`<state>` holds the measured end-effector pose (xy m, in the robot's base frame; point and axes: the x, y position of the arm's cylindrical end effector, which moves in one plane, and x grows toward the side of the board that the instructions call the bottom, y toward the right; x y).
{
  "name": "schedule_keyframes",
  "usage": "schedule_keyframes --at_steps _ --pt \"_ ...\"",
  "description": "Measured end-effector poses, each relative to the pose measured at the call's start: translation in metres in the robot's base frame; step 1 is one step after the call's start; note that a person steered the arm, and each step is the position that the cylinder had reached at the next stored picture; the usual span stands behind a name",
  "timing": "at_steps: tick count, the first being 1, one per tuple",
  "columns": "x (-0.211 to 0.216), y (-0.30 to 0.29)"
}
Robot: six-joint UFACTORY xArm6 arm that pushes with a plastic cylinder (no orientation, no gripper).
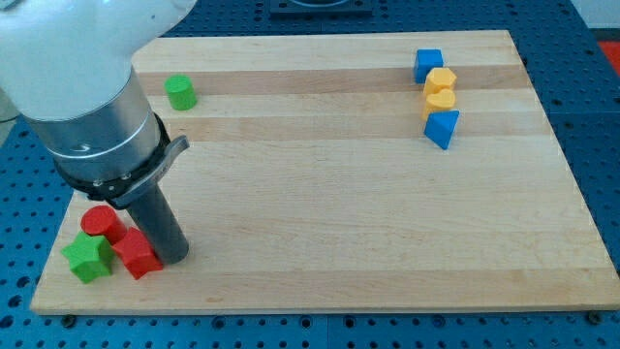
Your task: Slide the red star into the green star
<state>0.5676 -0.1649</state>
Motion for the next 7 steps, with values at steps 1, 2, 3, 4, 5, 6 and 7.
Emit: schedule_keyframes --at_steps 1,2,3,4,5,6,7 --pt "0.001 -0.001" --pt "0.001 -0.006" --pt "0.001 -0.01" --pt "0.001 -0.011" --pt "0.001 -0.014" --pt "0.001 -0.014" --pt "-0.002 -0.005"
